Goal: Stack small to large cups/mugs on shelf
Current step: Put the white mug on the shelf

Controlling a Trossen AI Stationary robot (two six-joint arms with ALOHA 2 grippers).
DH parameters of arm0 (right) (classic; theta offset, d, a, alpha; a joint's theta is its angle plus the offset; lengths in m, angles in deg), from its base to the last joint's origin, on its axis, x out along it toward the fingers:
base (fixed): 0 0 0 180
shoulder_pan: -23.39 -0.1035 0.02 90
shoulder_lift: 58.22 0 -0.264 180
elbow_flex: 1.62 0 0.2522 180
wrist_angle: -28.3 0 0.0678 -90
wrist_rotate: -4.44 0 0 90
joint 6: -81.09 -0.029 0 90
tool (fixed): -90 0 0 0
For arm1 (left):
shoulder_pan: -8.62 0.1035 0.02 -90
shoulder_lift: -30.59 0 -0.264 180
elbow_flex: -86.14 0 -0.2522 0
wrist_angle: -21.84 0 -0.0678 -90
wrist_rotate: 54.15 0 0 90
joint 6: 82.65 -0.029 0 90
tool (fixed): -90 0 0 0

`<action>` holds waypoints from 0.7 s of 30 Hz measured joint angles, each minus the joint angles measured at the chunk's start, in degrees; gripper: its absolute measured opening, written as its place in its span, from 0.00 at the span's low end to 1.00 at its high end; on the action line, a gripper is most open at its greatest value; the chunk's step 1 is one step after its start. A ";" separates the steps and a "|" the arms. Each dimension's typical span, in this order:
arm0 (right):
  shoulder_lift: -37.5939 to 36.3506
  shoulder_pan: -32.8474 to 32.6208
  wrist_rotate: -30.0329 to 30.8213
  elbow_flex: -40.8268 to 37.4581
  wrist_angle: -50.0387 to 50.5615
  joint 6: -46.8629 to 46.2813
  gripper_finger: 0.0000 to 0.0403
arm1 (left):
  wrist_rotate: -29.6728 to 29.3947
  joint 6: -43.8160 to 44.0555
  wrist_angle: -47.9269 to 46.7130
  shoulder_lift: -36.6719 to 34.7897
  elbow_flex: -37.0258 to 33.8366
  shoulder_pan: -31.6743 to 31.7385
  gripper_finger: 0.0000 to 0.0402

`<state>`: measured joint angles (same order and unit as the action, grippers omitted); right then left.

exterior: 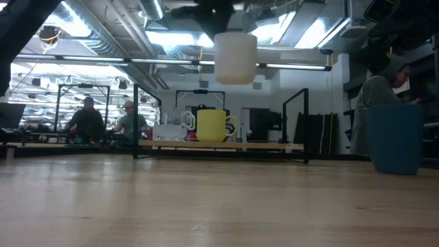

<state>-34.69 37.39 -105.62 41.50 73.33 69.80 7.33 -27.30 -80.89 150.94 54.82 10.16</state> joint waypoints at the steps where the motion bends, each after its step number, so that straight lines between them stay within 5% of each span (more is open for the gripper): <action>1: 0.00 0.02 0.00 -0.02 0.00 0.00 0.70 | -0.01 -0.19 0.31 -0.52 0.05 0.07 0.00; 21: 0.00 0.02 -0.02 -0.02 -0.07 0.00 0.70 | -1.57 -3.33 -1.03 -8.65 0.13 2.91 0.00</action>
<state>-34.69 37.41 -105.64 41.48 73.26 69.80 5.76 -30.64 -81.91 142.29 54.95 13.07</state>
